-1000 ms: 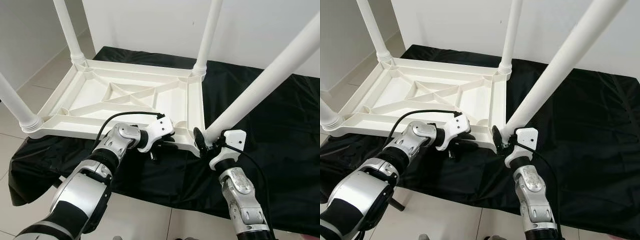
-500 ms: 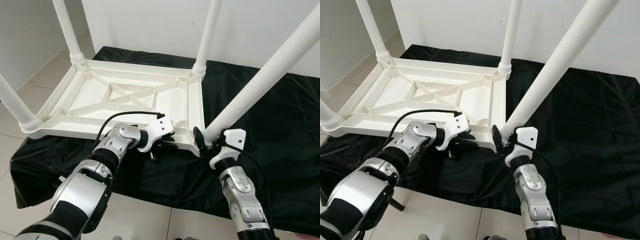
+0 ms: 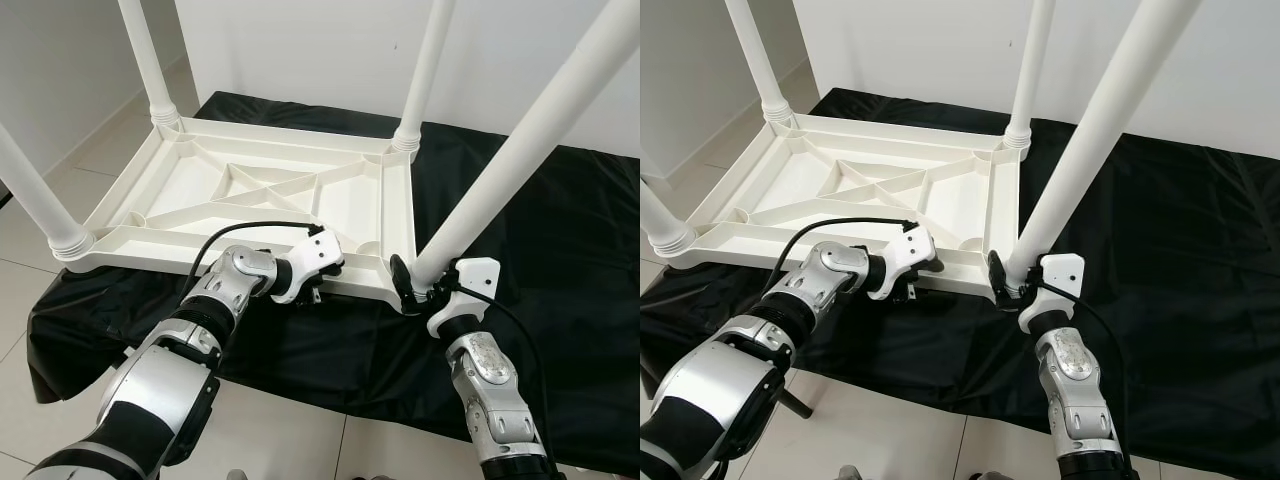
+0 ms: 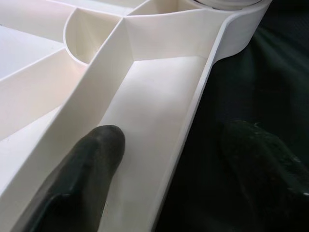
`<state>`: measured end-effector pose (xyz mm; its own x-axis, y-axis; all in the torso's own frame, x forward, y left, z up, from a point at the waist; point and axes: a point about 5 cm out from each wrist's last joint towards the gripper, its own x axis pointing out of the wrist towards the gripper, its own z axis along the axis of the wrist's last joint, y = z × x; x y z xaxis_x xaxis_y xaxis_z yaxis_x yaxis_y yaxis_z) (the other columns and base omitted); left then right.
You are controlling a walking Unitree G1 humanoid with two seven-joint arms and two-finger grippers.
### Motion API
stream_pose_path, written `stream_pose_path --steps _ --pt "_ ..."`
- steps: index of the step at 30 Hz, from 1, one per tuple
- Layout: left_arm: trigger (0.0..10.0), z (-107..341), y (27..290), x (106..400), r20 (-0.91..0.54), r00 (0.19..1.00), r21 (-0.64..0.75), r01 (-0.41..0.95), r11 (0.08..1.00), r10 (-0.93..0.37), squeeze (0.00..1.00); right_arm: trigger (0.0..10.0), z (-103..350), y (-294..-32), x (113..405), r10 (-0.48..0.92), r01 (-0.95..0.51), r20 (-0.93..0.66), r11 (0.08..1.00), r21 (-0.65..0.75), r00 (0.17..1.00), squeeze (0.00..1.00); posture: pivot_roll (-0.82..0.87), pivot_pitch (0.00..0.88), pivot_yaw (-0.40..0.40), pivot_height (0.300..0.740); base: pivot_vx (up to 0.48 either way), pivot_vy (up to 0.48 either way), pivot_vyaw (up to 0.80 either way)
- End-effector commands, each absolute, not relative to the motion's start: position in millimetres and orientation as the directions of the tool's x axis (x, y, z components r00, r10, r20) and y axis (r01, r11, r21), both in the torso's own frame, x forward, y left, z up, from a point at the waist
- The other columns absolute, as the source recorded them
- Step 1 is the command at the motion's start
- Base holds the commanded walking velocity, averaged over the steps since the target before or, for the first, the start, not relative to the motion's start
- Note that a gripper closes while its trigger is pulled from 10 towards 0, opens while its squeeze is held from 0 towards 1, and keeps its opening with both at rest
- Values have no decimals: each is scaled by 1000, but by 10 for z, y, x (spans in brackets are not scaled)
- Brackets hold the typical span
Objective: Building children table
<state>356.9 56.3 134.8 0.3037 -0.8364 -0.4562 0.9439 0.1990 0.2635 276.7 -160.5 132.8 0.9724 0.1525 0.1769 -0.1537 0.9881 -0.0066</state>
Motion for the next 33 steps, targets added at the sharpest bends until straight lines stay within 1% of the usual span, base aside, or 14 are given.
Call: stream_pose_path --steps 1,11,18,19,20,21,26,27,31,32,33 --pt "10000 1307 589 3568 -471 313 260 943 209 -825 0 0 1278 -1652 2744 138 -142 159 990 17 978 0 -71 47 3 740 0 0 0" --pt "10000 1307 581 3564 -473 311 266 942 203 -824 0 0 1263 -1658 2745 131 -135 150 991 20 980 0 -72 47 1 740 0 0 0" --pt "10000 1397 617 3596 -453 307 255 944 208 -837 0 0 1269 -1690 2752 115 -118 148 993 12 982 0 -69 56 1 740 0 0 0" --pt "10000 1431 630 3610 -445 310 255 943 212 -840 1000 157 1268 -1688 2753 116 -119 147 993 10 982 0 -67 59 0 740 0 0 0" --pt "10000 1477 641 3625 -435 314 263 941 214 -844 227 10000 1269 -1688 2760 118 -120 144 993 6 983 0 -66 61 -1 740 0 0 0" --pt "10000 1511 649 3635 -428 315 267 940 214 -847 0 10000 1271 -1689 2766 118 -120 143 993 4 983 0 -65 61 -1 740 0 0 0" --pt "10000 1579 660 3634 -407 292 266 944 193 -865 0 10000 1294 -1697 2780 120 -121 148 993 -3 982 0 -64 64 -5 740 0 0 0" --pt "10000 1655 654 3638 -372 282 259 946 193 -884 0 10000 1326 -1708 2797 123 -124 157 992 -5 980 0 -63 64 -7 740 0 0 0" --pt "10000 1758 640 3649 -321 284 256 944 206 -903 0 10000 1386 -1726 2832 129 -130 177 992 -7 976 0 -59 63 -16 740 0 0 0" --pt "10000 1802 632 3658 -296 294 256 941 221 -909 0 4745 1417 -1733 2853 131 -133 188 991 -3 973 0 -57 62 -20 740 0 0 0" --pt "10000 1802 632 3658 -296 294 256 941 221 -909 0 4745 1417 -1733 2853 131 -133 188 991 -3 973 0 -57 62 -20 740 0 0 0"
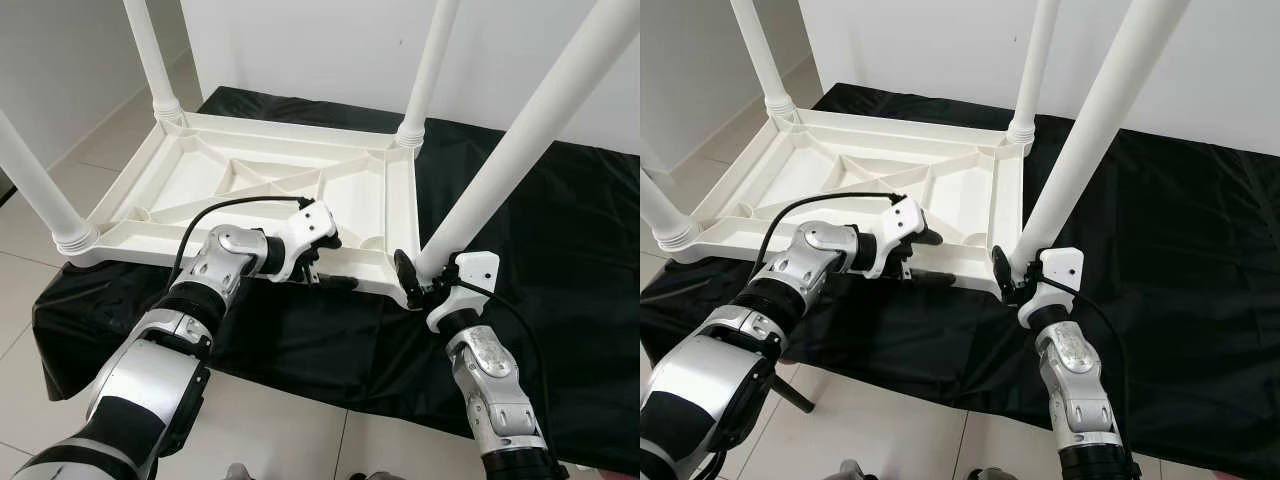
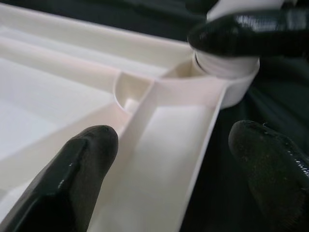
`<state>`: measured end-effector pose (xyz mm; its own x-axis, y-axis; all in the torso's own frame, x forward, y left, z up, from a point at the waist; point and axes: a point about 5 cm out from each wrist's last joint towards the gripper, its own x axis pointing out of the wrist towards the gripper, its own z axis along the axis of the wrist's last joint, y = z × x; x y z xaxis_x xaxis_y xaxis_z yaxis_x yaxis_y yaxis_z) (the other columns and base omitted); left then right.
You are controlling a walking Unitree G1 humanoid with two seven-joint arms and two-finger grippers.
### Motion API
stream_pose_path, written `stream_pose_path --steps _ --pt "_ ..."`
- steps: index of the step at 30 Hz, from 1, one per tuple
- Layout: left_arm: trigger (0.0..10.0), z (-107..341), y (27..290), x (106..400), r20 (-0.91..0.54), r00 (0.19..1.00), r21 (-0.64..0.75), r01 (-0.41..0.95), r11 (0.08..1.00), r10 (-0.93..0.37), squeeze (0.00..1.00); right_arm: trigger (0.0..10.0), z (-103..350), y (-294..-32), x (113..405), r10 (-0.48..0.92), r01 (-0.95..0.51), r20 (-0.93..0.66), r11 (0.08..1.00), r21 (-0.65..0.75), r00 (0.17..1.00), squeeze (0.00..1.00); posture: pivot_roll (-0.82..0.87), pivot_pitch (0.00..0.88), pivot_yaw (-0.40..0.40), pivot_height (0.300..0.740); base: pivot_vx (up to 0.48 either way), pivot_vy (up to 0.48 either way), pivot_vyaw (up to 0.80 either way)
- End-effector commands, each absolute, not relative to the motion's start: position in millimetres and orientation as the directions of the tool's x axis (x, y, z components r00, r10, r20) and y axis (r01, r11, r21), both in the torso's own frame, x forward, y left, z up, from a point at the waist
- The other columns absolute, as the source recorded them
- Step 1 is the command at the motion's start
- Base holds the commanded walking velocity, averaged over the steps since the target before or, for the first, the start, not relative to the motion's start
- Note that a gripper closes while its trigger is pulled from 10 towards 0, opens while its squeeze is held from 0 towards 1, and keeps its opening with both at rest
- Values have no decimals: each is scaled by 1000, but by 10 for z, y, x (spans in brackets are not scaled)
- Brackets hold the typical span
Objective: Building children table
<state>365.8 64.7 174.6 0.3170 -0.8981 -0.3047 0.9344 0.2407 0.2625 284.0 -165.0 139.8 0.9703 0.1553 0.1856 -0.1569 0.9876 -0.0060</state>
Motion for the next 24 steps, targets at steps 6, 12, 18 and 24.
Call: stream_pose_path --steps 6,12,18,24 --pt "10000 1919 609 3700 -219 367 269 913 306 -904 0 4078 1493 -1744 2909 138 -141 211 990 -1 968 0 -50 60 -25 740 0 0 0" --pt "10000 2089 592 3750 -132 439 267 879 395 -888 0 10000 1562 -1754 2974 144 -143 224 990 -22 964 0 -44 48 -32 740 0 0 0" --pt "10000 2299 569 3784 -41 492 290 839 461 -870 0 10000 1554 -1756 3012 172 -166 207 985 -45 963 0 -42 39 -37 740 0 0 0" --pt "10000 2534 514 3779 48 501 310 815 489 -864 0 10000 1533 -1781 3033 179 -170 190 983 -65 965 0 -39 29 -43 740 0 0 0"
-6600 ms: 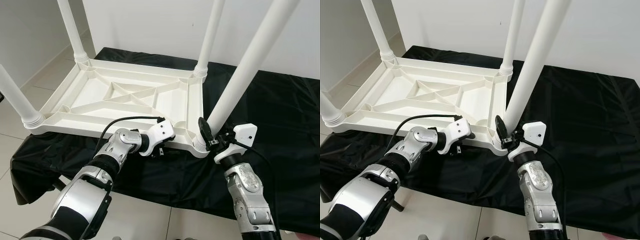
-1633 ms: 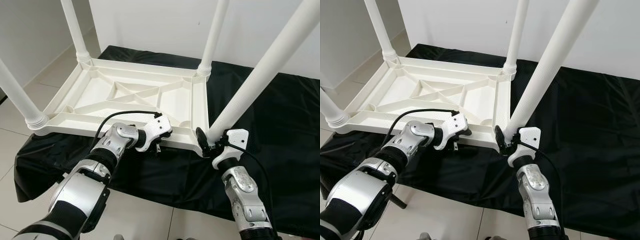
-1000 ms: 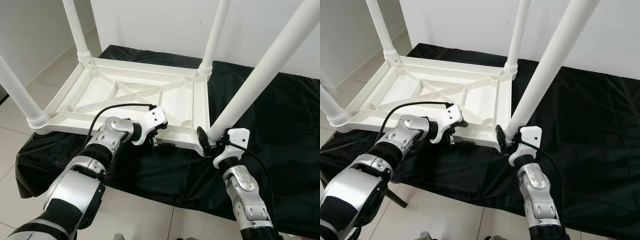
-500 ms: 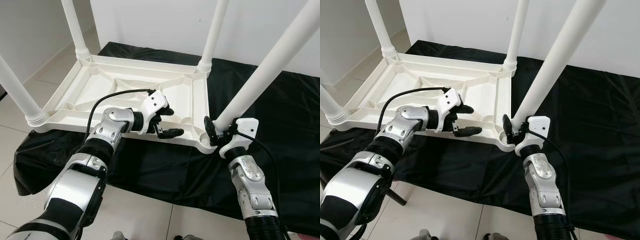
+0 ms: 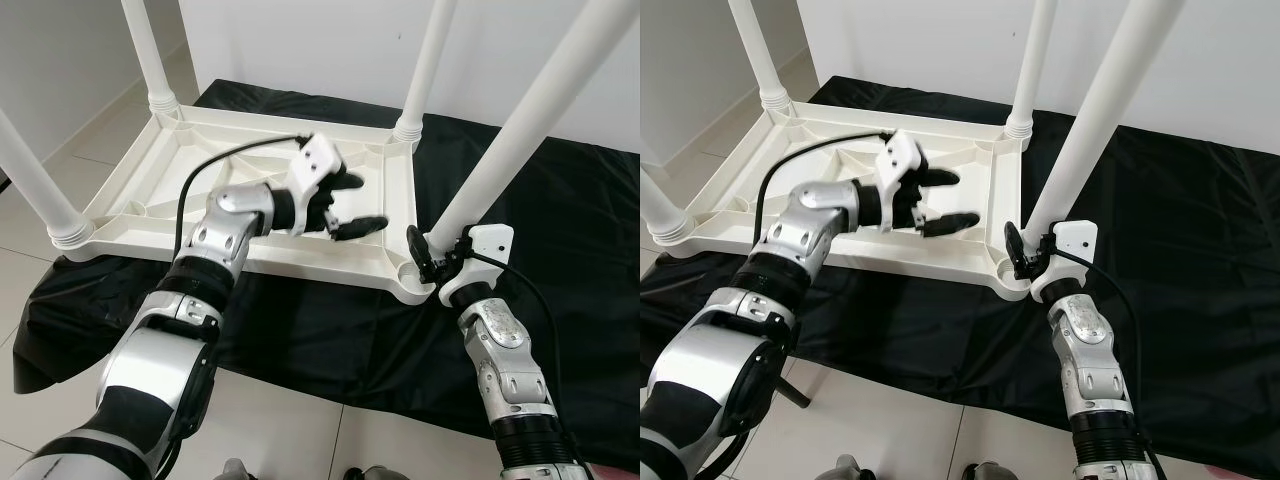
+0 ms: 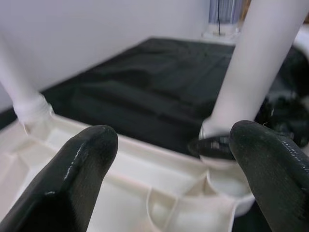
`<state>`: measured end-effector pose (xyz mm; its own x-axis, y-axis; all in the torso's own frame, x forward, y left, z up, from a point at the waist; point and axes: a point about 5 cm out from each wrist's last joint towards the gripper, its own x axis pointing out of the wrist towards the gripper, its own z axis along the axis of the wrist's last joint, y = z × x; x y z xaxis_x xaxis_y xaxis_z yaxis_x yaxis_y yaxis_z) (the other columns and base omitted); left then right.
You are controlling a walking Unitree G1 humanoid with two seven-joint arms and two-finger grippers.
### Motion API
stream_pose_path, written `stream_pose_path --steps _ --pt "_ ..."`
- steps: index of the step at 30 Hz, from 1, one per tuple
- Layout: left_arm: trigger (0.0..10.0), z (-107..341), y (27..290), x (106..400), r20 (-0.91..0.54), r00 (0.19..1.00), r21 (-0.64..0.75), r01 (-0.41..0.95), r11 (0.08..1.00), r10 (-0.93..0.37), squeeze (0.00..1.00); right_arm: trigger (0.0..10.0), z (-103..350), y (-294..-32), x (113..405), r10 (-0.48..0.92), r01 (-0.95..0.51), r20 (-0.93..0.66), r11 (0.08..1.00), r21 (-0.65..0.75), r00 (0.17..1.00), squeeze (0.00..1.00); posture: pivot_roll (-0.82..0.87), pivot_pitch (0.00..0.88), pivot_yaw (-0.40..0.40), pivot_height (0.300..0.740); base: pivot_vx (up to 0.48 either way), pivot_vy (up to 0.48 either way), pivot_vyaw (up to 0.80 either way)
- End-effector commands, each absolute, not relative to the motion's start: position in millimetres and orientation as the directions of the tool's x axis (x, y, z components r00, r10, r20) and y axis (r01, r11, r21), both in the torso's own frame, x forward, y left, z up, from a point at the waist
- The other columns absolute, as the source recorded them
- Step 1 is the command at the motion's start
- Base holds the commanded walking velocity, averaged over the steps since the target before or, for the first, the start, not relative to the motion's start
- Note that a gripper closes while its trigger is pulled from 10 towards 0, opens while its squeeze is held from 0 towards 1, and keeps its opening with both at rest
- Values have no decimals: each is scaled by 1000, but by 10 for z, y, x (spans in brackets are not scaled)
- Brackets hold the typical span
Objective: Building children table
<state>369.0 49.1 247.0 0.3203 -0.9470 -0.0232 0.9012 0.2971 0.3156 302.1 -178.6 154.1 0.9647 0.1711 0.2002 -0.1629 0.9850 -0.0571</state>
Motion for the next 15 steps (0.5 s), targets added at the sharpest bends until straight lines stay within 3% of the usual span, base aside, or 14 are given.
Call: stream_pose_path --steps 1,4,15 --pt "10000 2534 514 3779 48 501 310 815 489 -864 0 10000 1533 -1781 3033 179 -170 190 983 -65 965 0 -39 29 -43 740 0 0 0" --pt "10000 2733 375 3723 113 471 339 809 480 -875 0 10000 1520 -1770 3051 187 -178 184 982 -66 965 0 -40 17 -43 740 0 0 0" --pt "10000 2807 131 3633 135 410 353 831 431 -902 0 10000 1533 -1702 3074 225 -216 187 974 -68 956 0 -39 6 -46 740 0 0 0"
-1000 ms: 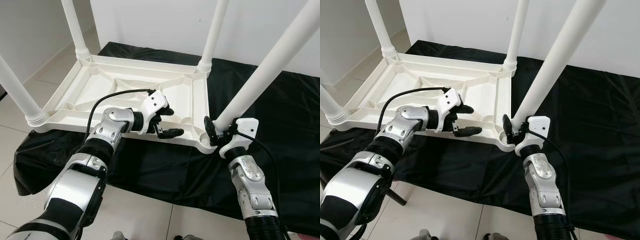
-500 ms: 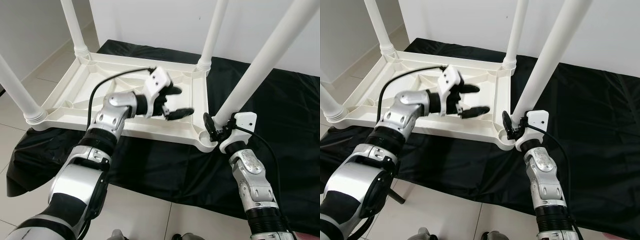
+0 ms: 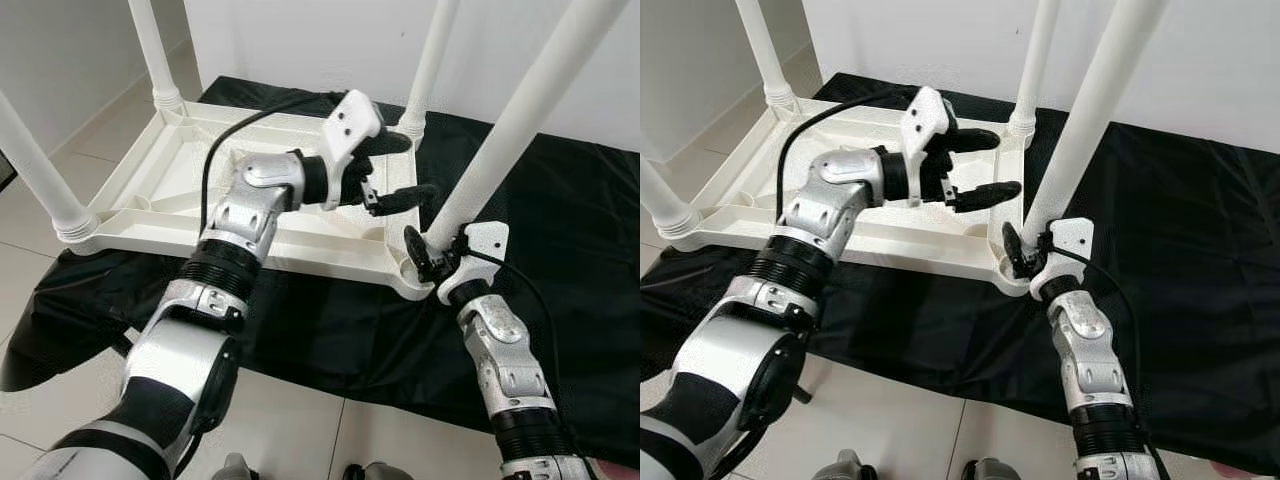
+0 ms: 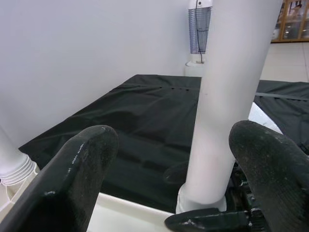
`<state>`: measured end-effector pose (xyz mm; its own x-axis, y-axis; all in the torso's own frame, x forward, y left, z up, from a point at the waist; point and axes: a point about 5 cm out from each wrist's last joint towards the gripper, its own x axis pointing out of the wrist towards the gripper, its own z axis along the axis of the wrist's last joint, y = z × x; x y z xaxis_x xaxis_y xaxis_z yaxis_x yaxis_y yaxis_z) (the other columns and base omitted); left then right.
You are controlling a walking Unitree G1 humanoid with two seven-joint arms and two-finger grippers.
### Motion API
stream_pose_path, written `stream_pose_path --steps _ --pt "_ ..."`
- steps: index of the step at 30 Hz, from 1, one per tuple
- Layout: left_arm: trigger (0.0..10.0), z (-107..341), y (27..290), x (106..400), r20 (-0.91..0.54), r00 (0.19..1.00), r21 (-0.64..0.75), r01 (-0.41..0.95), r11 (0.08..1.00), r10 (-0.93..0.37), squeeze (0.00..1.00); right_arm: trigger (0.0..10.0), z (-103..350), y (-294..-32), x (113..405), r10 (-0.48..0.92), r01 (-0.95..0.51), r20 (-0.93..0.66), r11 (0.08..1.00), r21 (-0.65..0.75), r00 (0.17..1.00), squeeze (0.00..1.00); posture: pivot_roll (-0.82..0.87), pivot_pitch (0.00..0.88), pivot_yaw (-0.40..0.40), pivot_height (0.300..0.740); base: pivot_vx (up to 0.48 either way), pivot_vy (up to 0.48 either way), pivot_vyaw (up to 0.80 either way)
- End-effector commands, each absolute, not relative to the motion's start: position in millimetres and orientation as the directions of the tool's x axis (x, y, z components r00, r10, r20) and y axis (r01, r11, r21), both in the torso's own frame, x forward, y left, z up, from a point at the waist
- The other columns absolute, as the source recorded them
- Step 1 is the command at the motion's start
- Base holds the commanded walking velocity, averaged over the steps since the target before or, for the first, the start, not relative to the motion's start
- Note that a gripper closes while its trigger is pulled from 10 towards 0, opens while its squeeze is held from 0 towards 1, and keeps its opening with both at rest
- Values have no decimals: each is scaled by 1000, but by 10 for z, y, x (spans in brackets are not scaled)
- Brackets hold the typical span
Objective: Building children table
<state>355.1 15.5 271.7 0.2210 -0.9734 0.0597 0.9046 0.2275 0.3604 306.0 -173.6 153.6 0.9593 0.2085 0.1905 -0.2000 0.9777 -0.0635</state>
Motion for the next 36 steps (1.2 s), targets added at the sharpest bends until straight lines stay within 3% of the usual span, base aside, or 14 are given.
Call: stream_pose_path --steps 1,20,36 --pt "10000 2807 85 3617 132 397 357 836 417 -908 0 10000 1551 -1686 3083 234 -225 192 972 -68 953 0 -39 8 -47 740 0 0 0" --pt "10000 2820 -232 3500 152 347 333 863 379 -925 0 10000 1616 -1605 3128 285 -277 204 958 -71 936 0 -28 13 -59 740 0 0 0" --pt "10000 2898 -336 3536 162 388 303 856 420 -907 0 10000 1646 -1599 3172 298 -289 206 954 -75 932 0 -27 7 -71 740 0 0 0"
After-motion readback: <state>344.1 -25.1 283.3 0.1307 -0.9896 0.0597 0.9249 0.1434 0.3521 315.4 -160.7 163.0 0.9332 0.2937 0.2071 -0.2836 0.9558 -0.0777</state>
